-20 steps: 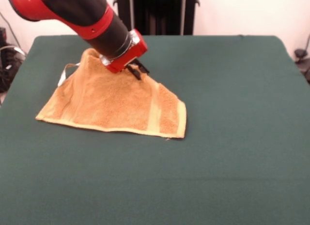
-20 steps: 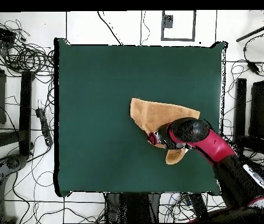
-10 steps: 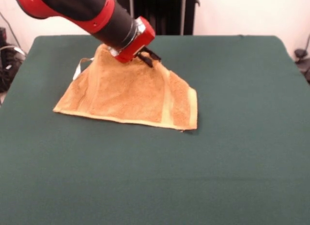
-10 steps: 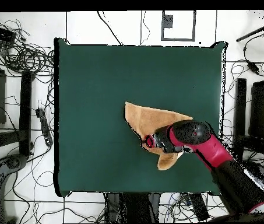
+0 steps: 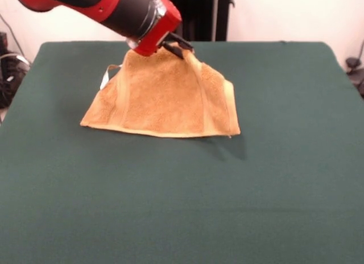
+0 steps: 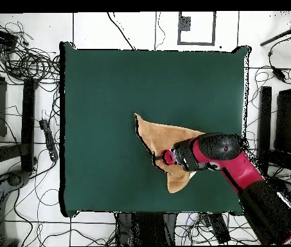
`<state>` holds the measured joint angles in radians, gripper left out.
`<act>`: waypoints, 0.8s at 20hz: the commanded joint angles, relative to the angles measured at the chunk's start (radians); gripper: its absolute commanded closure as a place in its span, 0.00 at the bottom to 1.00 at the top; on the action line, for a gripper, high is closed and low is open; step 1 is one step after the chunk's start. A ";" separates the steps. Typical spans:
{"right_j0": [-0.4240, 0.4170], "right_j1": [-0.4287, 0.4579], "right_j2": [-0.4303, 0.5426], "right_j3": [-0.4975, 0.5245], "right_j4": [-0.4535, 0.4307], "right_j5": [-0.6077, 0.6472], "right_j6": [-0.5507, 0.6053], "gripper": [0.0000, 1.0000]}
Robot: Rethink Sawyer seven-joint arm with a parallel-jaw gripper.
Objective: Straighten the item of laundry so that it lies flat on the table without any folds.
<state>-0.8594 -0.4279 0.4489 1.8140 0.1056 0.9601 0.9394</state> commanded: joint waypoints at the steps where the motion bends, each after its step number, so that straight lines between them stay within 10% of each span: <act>1: 0.020 0.115 0.101 -0.069 0.010 0.091 0.004 1.00; 6: 0.015 0.236 0.072 -0.167 -0.232 -0.217 -0.198 1.00; 11: -0.021 0.231 0.108 -0.180 -0.399 -0.485 -0.142 1.00; 16: -0.039 0.260 0.140 -0.229 -0.458 -0.487 -0.102 1.00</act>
<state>-0.9109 -0.2675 0.5064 1.7406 -0.2035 0.7428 0.9397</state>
